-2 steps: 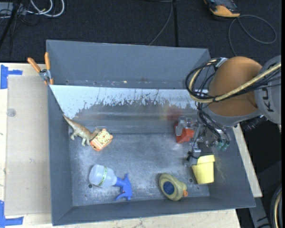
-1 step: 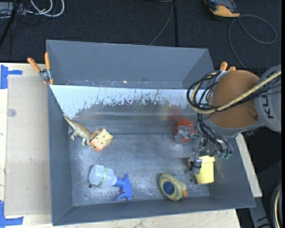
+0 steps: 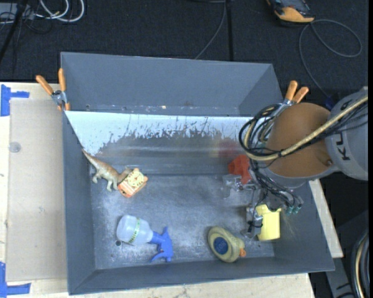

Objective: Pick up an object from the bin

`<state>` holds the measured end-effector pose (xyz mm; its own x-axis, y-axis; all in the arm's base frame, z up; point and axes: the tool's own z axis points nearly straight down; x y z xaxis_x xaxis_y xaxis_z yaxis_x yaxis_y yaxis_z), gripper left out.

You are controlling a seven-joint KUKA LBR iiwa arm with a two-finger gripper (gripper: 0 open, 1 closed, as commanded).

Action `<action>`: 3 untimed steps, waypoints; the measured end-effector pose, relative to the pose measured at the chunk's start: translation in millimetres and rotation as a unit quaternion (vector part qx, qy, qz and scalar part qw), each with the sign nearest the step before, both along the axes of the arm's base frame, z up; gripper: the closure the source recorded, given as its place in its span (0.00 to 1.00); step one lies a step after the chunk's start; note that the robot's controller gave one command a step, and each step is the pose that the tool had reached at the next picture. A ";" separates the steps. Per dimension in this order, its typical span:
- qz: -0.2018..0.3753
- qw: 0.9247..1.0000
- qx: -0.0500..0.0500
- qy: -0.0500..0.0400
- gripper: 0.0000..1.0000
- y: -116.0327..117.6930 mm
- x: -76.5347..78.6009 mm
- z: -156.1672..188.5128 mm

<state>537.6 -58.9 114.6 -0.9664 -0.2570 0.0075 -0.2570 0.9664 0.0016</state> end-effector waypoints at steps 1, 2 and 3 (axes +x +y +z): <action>0.103 0.995 0.002 -0.002 0.00 15.5 -12.8 -20.8; 0.194 0.981 -0.001 -0.004 1.00 43.2 -39.4 -41.3; 0.194 0.981 -0.001 -0.004 1.00 43.2 -39.4 -41.3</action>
Offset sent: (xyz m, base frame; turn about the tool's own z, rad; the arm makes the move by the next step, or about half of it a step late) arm -0.0429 0.0447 -0.0446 -0.3915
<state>498.2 -15.7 73.2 -0.7958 -0.6055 0.0017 -0.6055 0.7958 -0.0028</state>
